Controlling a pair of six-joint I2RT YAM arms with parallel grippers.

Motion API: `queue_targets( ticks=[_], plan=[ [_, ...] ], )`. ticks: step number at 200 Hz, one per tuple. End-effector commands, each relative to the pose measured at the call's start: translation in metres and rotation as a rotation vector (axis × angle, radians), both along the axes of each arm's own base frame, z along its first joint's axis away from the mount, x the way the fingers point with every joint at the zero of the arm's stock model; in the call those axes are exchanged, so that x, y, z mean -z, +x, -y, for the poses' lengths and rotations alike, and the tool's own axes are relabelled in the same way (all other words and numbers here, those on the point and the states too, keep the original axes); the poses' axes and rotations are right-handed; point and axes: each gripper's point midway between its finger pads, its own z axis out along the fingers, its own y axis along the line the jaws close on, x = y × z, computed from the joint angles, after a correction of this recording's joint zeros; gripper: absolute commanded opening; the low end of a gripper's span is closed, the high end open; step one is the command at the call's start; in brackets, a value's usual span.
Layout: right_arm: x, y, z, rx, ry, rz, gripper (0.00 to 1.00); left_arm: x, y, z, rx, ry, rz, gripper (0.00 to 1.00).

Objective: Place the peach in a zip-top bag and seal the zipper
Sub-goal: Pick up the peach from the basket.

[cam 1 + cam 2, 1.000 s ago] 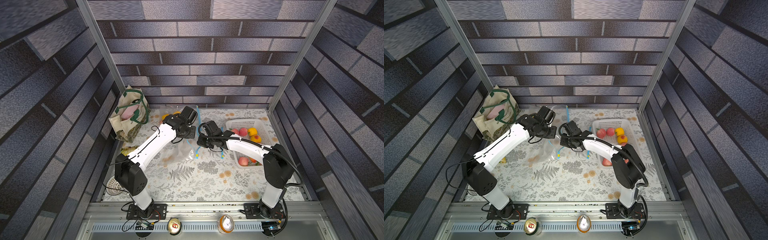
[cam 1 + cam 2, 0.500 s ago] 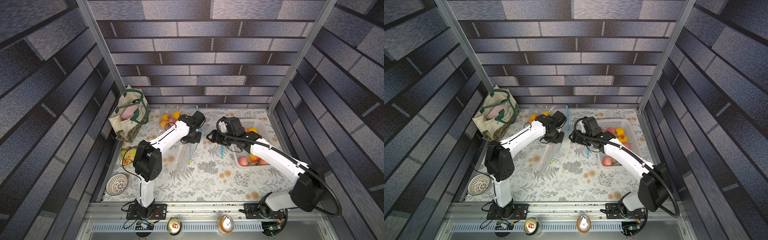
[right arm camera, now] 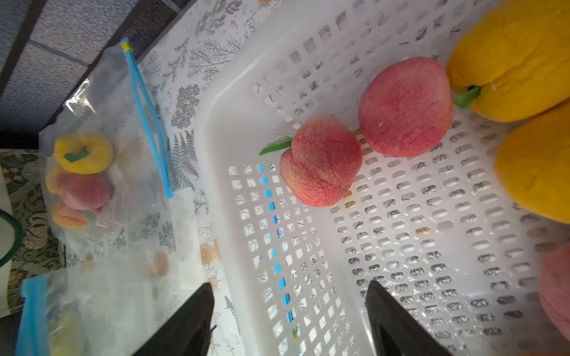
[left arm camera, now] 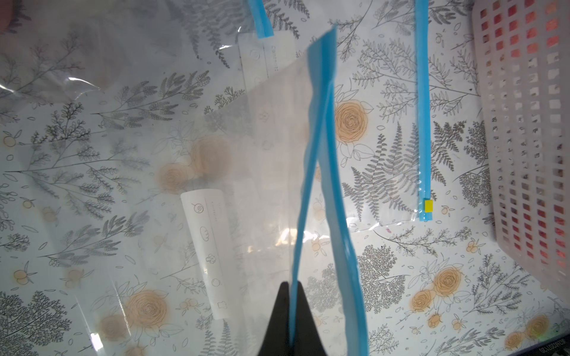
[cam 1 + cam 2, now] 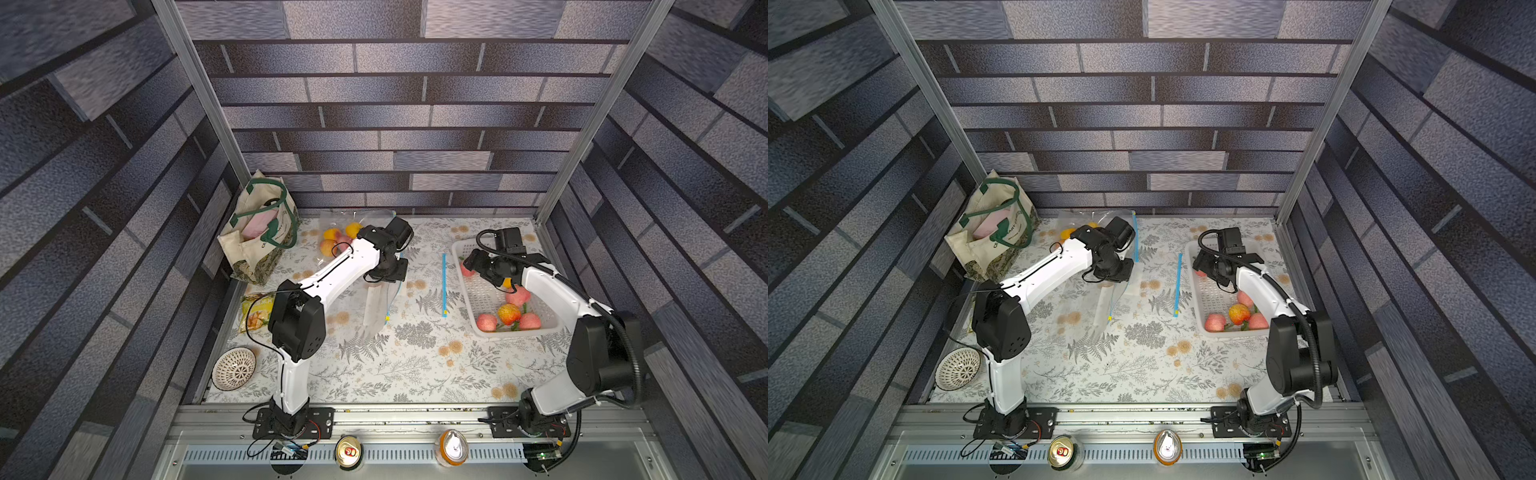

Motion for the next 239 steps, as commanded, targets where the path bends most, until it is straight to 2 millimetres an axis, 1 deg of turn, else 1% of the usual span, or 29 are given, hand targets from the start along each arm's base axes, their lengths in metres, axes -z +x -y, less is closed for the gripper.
queue_targets(
  ticks=[1,23,50,87,101,118,140,156,170,188,195,210,221,229,239],
  plan=[
    [-0.001,0.017,0.007,0.051,-0.039,0.034,0.8,-0.005,-0.001,0.01,-0.041,-0.068,0.003,0.0],
    [0.009,0.024,0.013,0.067,-0.065,0.019,0.8,-0.001,-0.003,0.008,-0.068,-0.088,0.006,0.0],
    [0.02,0.035,0.015,0.079,-0.042,0.011,0.81,-0.001,-0.005,0.006,-0.071,-0.09,0.012,0.0],
    [0.032,0.057,0.009,0.083,0.021,0.036,0.82,-0.005,-0.007,0.007,-0.064,-0.094,0.02,0.0],
    [0.042,0.061,0.009,0.09,0.035,0.017,0.82,-0.005,-0.009,0.006,-0.062,-0.092,0.024,0.0],
    [0.049,0.065,0.007,0.086,0.045,0.011,0.81,-0.006,-0.01,0.004,-0.068,-0.094,0.028,0.0],
    [0.059,0.067,0.006,0.088,0.054,-0.001,0.78,-0.009,-0.012,0.004,-0.071,-0.106,0.034,0.0],
    [0.06,0.066,0.004,0.09,0.071,0.002,0.7,-0.013,-0.012,0.004,-0.072,-0.117,0.039,0.0],
    [0.054,0.064,0.004,0.089,0.077,0.015,0.66,-0.016,-0.012,0.005,-0.069,-0.119,0.043,0.0],
    [0.04,0.057,0.008,0.081,0.051,0.02,0.65,-0.018,-0.01,0.005,-0.071,-0.127,0.044,0.0],
    [0.036,0.052,0.011,0.076,0.036,0.016,0.64,-0.018,-0.01,0.005,-0.07,-0.129,0.042,0.0],
    [0.02,0.038,0.015,0.066,0.012,0.026,0.64,-0.02,-0.009,0.007,-0.069,-0.132,0.047,0.0],
    [0.004,0.025,0.015,0.041,0.002,0.041,0.63,-0.02,-0.009,0.008,-0.068,-0.137,0.046,0.0],
    [-0.014,0.015,0.01,0.013,0.009,0.076,0.62,-0.02,-0.009,0.009,-0.068,-0.139,0.046,0.0],
    [-0.039,0.002,-0.001,-0.032,0.024,0.133,0.62,-0.019,-0.009,0.011,-0.067,-0.142,0.044,0.0]
  ],
)
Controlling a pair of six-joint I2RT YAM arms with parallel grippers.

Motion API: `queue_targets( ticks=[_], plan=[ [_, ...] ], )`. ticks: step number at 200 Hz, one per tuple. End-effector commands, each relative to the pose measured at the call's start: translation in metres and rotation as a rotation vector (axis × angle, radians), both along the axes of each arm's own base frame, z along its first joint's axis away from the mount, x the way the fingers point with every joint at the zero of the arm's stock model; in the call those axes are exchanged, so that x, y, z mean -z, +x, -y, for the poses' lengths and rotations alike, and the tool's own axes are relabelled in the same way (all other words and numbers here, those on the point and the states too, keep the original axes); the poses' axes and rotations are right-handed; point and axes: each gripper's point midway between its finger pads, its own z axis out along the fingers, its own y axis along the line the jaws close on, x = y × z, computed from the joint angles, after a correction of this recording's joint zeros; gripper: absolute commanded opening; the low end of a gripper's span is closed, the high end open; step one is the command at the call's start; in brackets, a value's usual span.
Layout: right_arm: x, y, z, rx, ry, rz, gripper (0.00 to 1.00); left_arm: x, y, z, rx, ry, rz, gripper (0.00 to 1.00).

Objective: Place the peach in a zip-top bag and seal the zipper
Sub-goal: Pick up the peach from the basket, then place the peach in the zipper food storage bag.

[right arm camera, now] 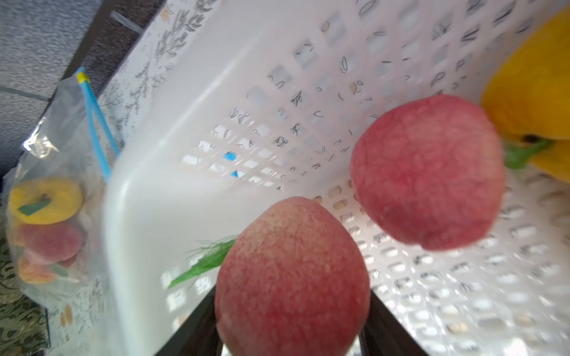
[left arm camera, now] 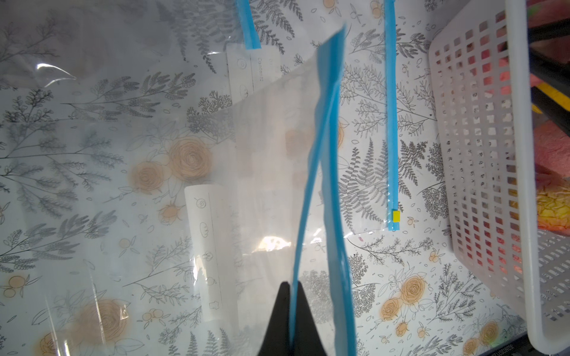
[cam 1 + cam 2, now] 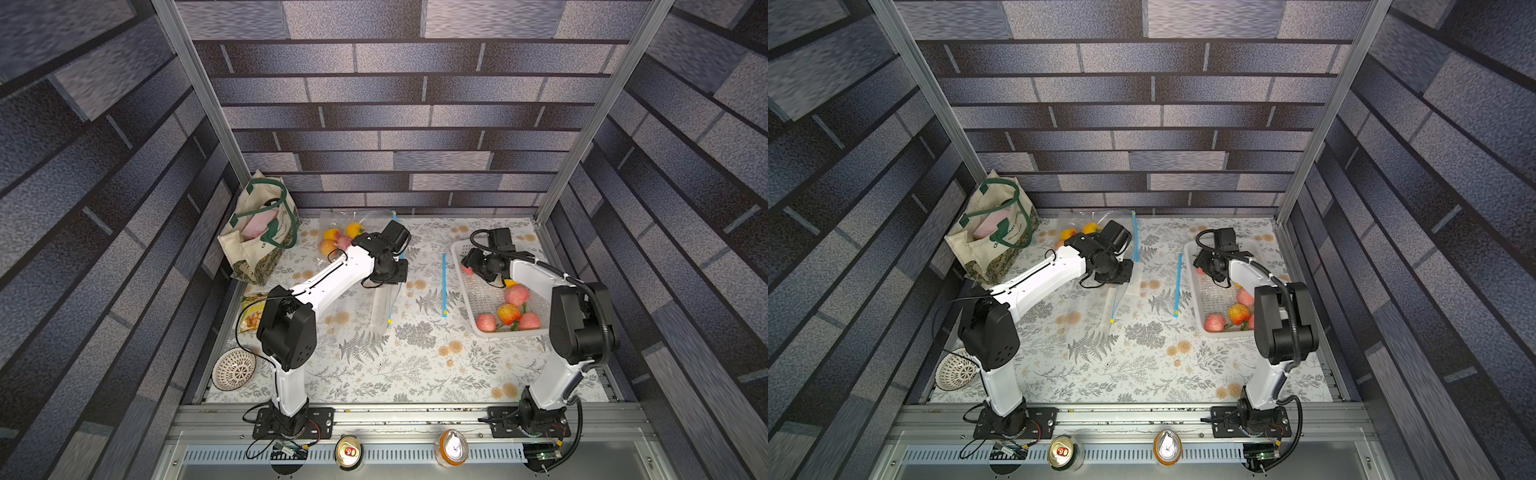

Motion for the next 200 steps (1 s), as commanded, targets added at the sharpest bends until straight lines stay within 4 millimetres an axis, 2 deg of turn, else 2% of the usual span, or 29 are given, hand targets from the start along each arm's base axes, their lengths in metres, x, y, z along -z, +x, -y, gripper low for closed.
queue_targets(
  ticks=[1,16,22,24,51,74,111,133,153,200],
  plan=[
    [-0.054,-0.034,-0.012,-0.09,-0.005,0.091,0.62,-0.015,-0.003,0.006,-0.006,-0.043,0.011,0.0],
    [-0.088,-0.056,-0.048,-0.197,0.083,0.181,0.62,-0.014,-0.002,0.009,-0.011,-0.059,0.005,0.0],
    [-0.108,-0.061,-0.065,-0.236,0.149,0.237,0.62,-0.013,-0.002,0.011,-0.012,-0.069,0.003,0.0],
    [-0.102,-0.067,-0.069,-0.248,0.166,0.226,0.62,-0.014,-0.001,0.012,-0.013,-0.075,0.003,0.0],
    [-0.123,-0.089,-0.132,-0.375,0.416,0.269,0.62,-0.009,-0.001,0.024,-0.03,-0.177,-0.034,0.0],
    [-0.125,-0.1,-0.165,-0.42,0.571,0.27,0.63,-0.002,0.001,0.035,-0.055,-0.292,-0.061,0.0],
    [-0.117,-0.104,-0.178,-0.361,0.74,0.222,0.64,0.012,0.0,0.044,-0.087,-0.357,-0.099,0.0],
    [-0.106,-0.108,-0.19,-0.314,0.813,0.174,0.63,0.015,0.0,0.049,-0.096,-0.384,-0.111,0.0],
    [-0.106,-0.107,-0.198,-0.258,0.916,0.166,0.63,0.016,0.0,0.052,-0.105,-0.392,-0.113,0.0],
    [-0.094,-0.111,-0.198,-0.126,1.029,0.135,0.63,0.018,0.004,0.059,-0.159,-0.503,-0.142,0.0]
  ],
)
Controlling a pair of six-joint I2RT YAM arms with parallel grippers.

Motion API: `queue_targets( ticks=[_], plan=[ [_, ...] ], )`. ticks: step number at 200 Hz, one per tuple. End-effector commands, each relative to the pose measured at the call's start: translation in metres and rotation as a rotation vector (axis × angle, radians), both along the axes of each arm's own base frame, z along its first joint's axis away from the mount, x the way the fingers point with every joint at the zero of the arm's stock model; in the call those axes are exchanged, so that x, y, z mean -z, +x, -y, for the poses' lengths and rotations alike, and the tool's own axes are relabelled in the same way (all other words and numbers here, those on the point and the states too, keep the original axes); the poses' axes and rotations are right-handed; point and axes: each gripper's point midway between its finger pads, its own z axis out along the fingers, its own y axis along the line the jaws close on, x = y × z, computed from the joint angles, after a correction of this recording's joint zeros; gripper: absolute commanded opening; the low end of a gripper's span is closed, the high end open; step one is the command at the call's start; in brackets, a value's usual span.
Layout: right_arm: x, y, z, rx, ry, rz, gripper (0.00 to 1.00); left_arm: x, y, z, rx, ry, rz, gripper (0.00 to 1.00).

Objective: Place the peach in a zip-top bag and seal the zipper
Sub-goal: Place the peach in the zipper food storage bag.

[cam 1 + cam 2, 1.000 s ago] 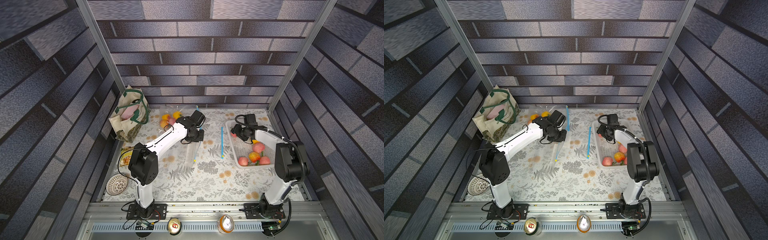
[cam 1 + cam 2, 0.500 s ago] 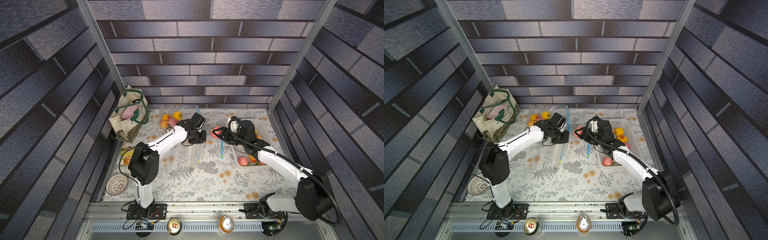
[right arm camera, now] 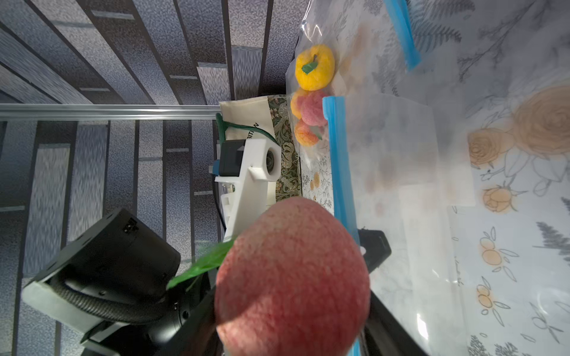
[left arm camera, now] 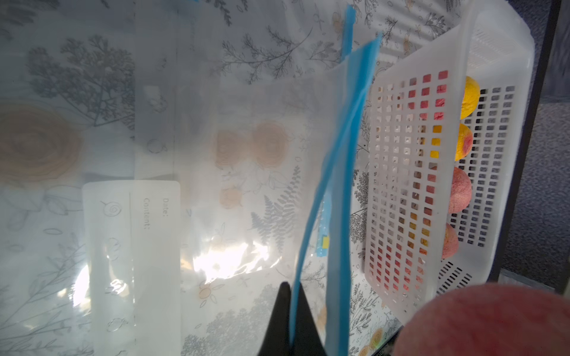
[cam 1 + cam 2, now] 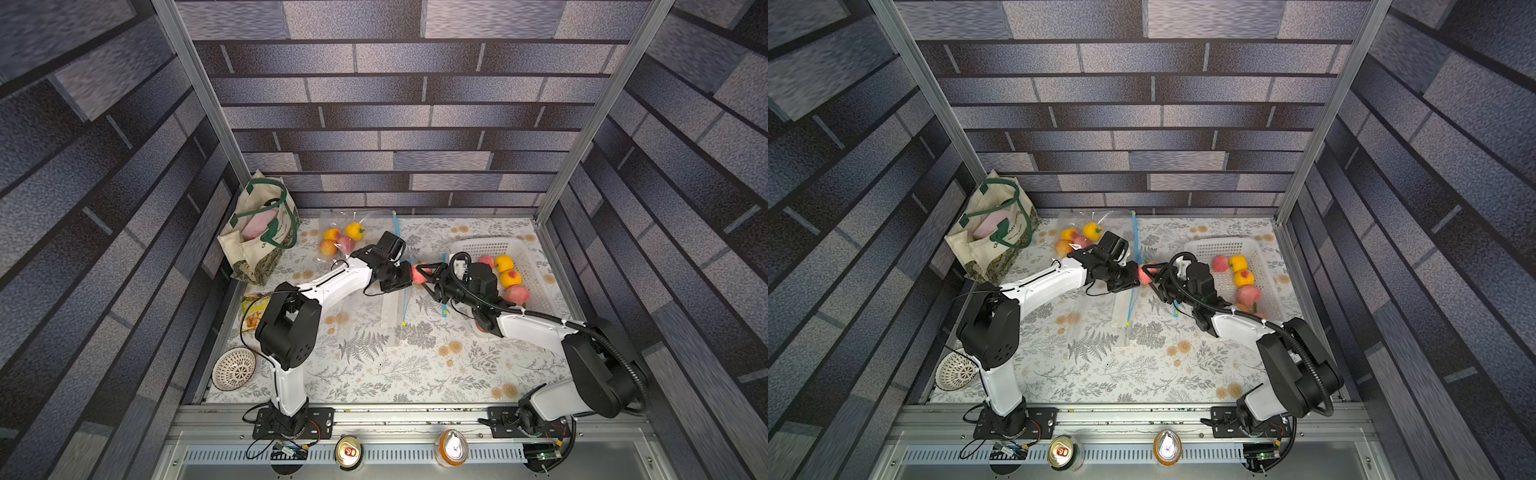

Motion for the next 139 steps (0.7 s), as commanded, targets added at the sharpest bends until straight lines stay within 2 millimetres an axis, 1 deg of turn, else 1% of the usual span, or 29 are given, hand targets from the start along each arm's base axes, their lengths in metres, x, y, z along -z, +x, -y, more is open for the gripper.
queue_targets(
  ticks=[1,24,33,40,58,72,74,82,94,105,124,139],
  plan=[
    [-0.022,-0.003,-0.009,0.021,0.144,0.011,0.63,-0.016,0.001,0.016,-0.007,-0.118,0.007,0.0],
    [-0.029,0.0,-0.007,0.071,0.228,-0.012,0.63,-0.017,0.001,0.025,-0.016,-0.204,0.006,0.0],
    [-0.026,0.001,-0.008,0.079,0.226,-0.03,0.63,-0.014,0.001,0.025,-0.022,-0.216,0.002,0.0],
    [-0.023,0.001,-0.01,0.075,0.214,-0.043,0.63,-0.018,0.004,0.027,-0.023,-0.234,0.024,0.0],
    [-0.017,0.0,-0.019,0.054,0.184,-0.067,0.62,-0.019,0.002,0.028,-0.014,-0.23,0.038,0.0],
    [0.001,-0.004,-0.021,0.039,0.106,-0.118,0.61,-0.02,0.001,0.024,-0.016,-0.194,0.062,0.0],
    [0.0,-0.005,-0.021,0.038,0.099,-0.115,0.61,-0.02,0.002,0.023,-0.018,-0.191,0.068,0.0],
    [0.015,-0.01,-0.016,0.046,0.031,-0.151,0.61,-0.02,-0.001,0.018,-0.023,-0.161,0.07,0.0],
    [0.029,-0.016,-0.005,0.07,-0.054,-0.17,0.61,-0.026,-0.002,0.014,-0.03,-0.142,0.093,0.0],
    [0.037,-0.02,0.002,0.07,-0.131,-0.17,0.61,-0.031,-0.002,0.01,-0.029,-0.13,0.111,0.0],
    [0.046,-0.025,0.006,0.027,-0.28,-0.169,0.61,-0.038,-0.004,0.009,-0.021,-0.127,0.126,0.0],
    [0.052,-0.029,0.009,0.004,-0.345,-0.175,0.62,-0.045,-0.006,0.01,-0.017,-0.128,0.137,0.0]
  ],
)
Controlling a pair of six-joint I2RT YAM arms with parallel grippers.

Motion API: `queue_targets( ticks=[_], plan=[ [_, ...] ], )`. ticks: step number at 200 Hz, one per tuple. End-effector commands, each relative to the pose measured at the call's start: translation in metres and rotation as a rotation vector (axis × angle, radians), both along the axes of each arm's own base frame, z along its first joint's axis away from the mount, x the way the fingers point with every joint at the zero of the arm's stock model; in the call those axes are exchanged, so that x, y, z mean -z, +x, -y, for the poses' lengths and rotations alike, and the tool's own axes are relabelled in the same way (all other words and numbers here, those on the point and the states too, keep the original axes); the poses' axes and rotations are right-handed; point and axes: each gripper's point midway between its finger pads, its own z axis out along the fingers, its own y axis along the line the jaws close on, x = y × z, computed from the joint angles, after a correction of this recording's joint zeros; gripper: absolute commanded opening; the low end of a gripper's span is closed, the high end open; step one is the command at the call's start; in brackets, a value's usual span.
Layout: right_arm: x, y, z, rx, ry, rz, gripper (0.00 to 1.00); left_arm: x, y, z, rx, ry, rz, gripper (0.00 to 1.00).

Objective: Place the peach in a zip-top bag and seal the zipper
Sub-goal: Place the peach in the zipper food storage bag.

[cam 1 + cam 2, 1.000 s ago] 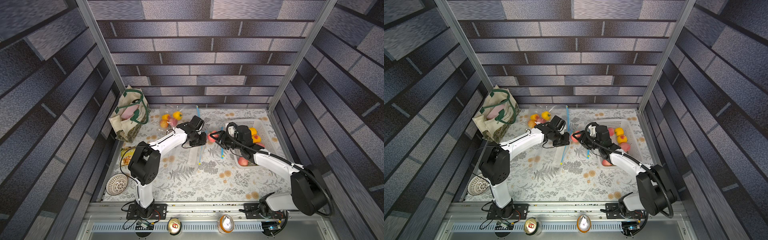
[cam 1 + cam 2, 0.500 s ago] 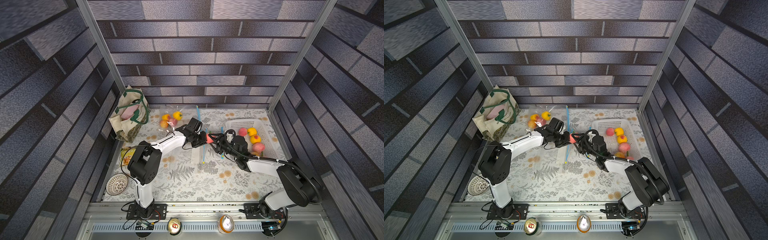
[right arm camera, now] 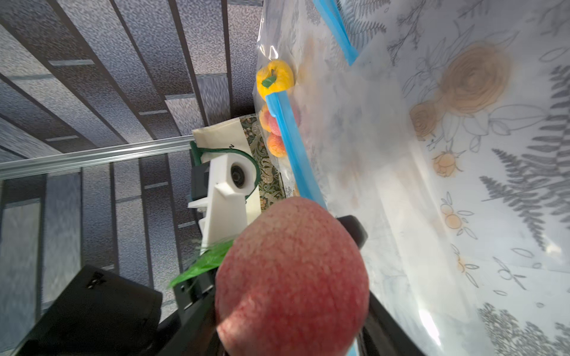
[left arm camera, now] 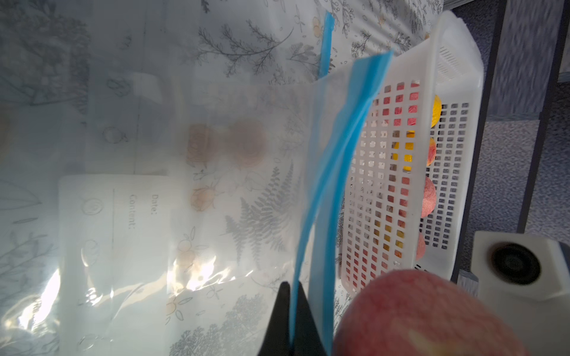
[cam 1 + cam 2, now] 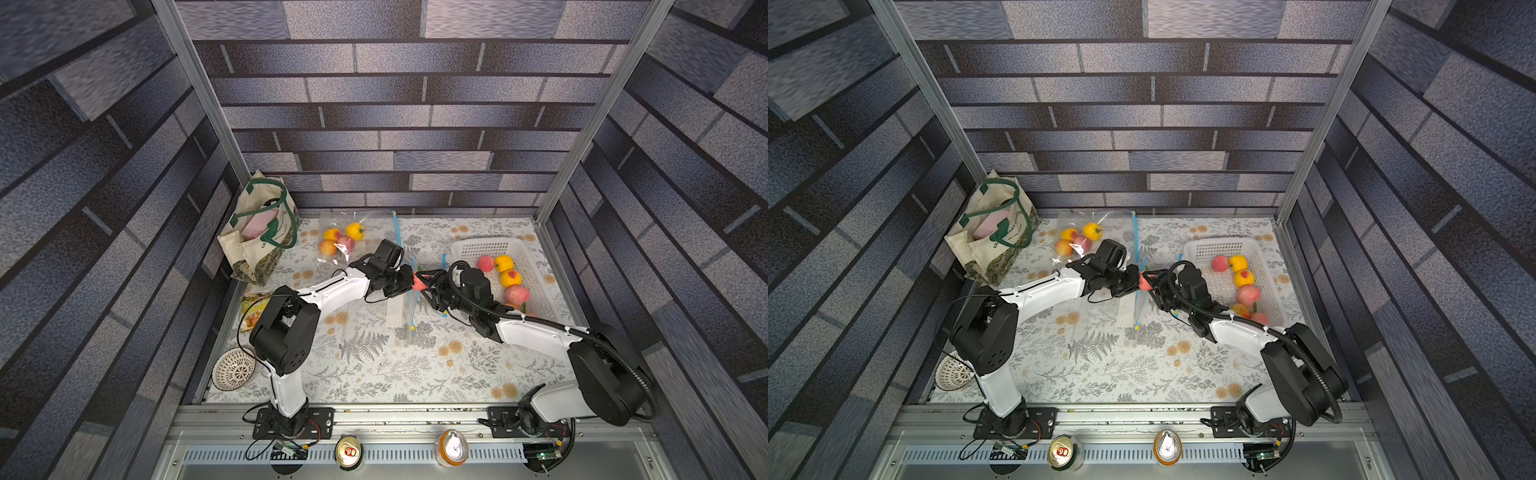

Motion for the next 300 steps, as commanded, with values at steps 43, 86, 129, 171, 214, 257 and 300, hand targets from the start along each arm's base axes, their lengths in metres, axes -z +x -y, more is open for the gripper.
queue_targets(
  ticks=[43,86,129,171,214,257,300],
  plan=[
    [0.04,-0.026,0.014,-0.142,-0.353,-0.075,0.62,-0.037,-0.008,-0.005,0.04,0.057,0.111,0.0],
    [0.041,-0.032,0.014,-0.286,-0.509,-0.056,0.63,-0.044,-0.011,-0.005,0.054,0.089,0.132,0.0],
    [0.041,-0.048,0.004,-0.437,-0.55,-0.024,0.62,-0.047,-0.014,-0.013,0.062,0.151,0.153,0.0],
    [0.019,-0.075,-0.026,-0.63,-0.444,0.104,0.61,-0.047,-0.019,-0.004,0.129,0.166,0.14,0.0],
    [0.004,-0.08,-0.015,-0.672,-0.523,0.189,0.61,-0.05,-0.031,-0.007,0.175,0.217,0.127,0.0],
    [-0.02,-0.068,-0.022,-0.546,-0.397,0.248,0.61,-0.046,-0.042,-0.016,0.174,0.244,0.079,0.01],
    [0.008,-0.059,-0.029,-0.503,-0.378,0.108,0.59,-0.062,-0.046,-0.016,0.154,0.198,0.106,0.01]
  ],
)
